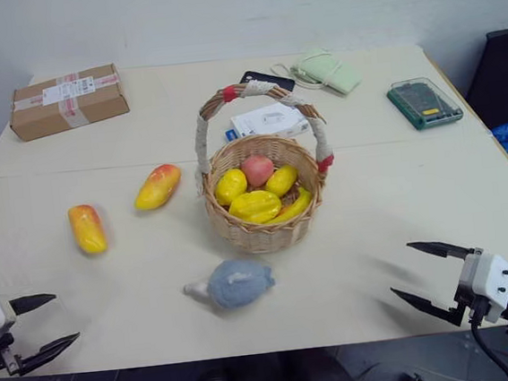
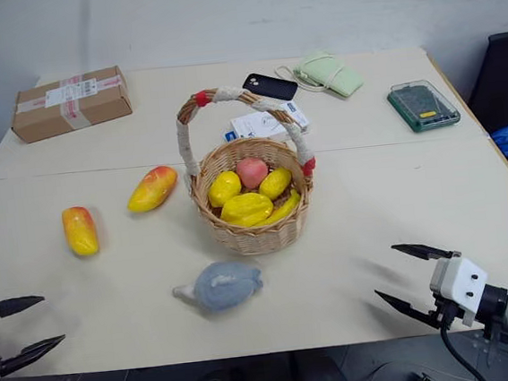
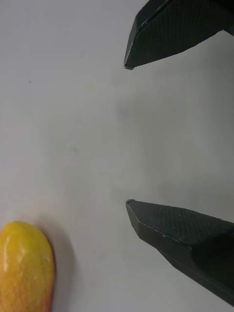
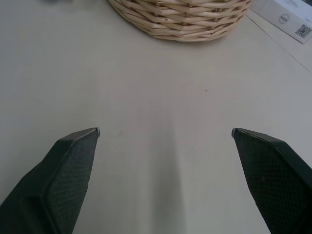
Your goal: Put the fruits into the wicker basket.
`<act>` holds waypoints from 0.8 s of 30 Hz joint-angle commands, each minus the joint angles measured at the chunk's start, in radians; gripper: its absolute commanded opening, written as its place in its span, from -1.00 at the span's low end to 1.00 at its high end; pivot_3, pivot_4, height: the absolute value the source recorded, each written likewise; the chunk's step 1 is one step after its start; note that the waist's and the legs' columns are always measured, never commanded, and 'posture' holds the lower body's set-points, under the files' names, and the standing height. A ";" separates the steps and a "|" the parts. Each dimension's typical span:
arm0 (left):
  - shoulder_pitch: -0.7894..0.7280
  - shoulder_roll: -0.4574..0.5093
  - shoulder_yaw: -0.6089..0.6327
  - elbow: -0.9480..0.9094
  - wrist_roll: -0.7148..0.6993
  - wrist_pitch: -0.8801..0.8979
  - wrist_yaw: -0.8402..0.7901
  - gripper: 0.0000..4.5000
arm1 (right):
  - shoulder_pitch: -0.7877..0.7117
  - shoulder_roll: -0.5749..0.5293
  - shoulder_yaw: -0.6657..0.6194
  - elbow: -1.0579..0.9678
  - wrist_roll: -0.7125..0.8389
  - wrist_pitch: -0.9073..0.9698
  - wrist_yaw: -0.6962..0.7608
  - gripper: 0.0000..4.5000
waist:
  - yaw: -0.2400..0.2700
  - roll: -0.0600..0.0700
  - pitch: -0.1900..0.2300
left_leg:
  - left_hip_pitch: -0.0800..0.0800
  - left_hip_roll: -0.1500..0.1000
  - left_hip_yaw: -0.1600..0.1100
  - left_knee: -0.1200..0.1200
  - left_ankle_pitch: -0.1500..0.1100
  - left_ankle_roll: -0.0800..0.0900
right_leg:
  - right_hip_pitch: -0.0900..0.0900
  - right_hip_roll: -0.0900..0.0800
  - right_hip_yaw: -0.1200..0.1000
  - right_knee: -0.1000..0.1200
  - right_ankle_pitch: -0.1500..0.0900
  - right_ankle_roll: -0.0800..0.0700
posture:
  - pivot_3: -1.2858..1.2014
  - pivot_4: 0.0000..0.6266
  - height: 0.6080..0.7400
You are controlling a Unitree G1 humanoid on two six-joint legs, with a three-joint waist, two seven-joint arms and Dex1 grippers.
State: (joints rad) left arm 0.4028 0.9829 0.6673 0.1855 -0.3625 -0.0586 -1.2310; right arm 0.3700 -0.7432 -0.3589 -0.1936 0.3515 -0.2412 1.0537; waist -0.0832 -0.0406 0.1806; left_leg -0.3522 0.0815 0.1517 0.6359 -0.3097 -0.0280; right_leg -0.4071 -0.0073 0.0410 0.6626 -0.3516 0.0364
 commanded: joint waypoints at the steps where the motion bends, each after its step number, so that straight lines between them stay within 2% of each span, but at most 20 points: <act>1: -0.003 0.021 0.023 0.012 0.008 0.014 0.008 1.00 | 0.001 -0.018 -0.009 -0.012 0.002 -0.004 0.006 0.99 | 0.000 0.000 0.000 | 0.000 0.000 0.000 0.000 0.000 0.000 | 0.000 0.000 0.000 0.000 0.000 0.000 | 0.03 -0.52 1.00; 9: 0.015 0.013 0.031 -0.055 -0.069 0.133 -0.051 1.00 | -0.008 -0.012 0.000 -0.008 0.004 -0.010 0.015 0.99 | 0.000 -0.001 -0.001 | 0.000 0.000 0.000 0.000 0.000 0.000 | 0.000 0.000 0.000 0.000 0.000 0.000 | 0.03 -0.52 1.00; 12: 0.010 0.024 0.027 -0.073 -0.092 0.176 -0.084 1.00 | -0.016 -0.003 0.015 -0.038 0.052 -0.014 0.047 0.99 | 0.000 -0.001 -0.001 | 0.000 0.000 0.000 0.000 0.000 0.000 | 0.000 0.000 0.000 0.001 0.000 0.000 | 0.03 -0.52 1.00; 17: -0.018 0.051 -0.013 -0.143 -0.123 0.275 -0.131 1.00 | -0.046 0.048 0.067 -0.206 0.196 0.054 0.031 0.99 | 0.000 -0.001 -0.001 | 0.000 0.000 -0.001 0.002 0.001 -0.001 | 0.000 0.000 -0.001 0.004 0.000 0.000 | 0.03 -0.52 1.00; 20: -0.051 0.057 -0.087 -0.294 -0.171 0.347 -0.146 1.00 | -0.063 0.107 0.084 -0.253 0.274 0.016 0.048 0.99 | 0.005 -0.002 -0.001 | 0.000 0.000 -0.003 0.005 0.001 -0.001 | 0.001 0.000 -0.002 0.005 0.000 0.000 | 0.03 -0.52 1.00; 22: -0.123 0.036 -0.151 -0.399 -0.190 0.373 -0.090 1.00 | -0.063 0.120 0.078 -0.279 0.252 0.029 0.011 0.99 | 0.011 -0.001 0.000 | -0.001 0.000 -0.005 0.008 0.000 0.000 | 0.003 0.000 -0.003 0.005 0.000 0.000 | 0.03 -0.52 1.00; 24: -0.231 0.001 -0.250 -0.523 -0.245 0.448 -0.017 1.00 | -0.056 0.103 0.086 -0.316 0.298 0.089 0.020 0.99 | 0.021 -0.001 -0.001 | 0.000 0.000 -0.005 0.012 -0.001 0.000 | 0.006 -0.001 -0.004 0.005 0.001 0.001 | 0.03 -0.52 1.00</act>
State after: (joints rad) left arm 0.2302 1.0004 0.4775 -0.2258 -0.5430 0.3343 -1.3036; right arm 0.3025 -0.6269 -0.2669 -0.4508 0.5991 -0.1821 1.0775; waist -0.0625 -0.0412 0.1801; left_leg -0.3519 0.0814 0.1463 0.6478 -0.3106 -0.0267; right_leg -0.3998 -0.0085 0.0372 0.6668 -0.3507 0.0379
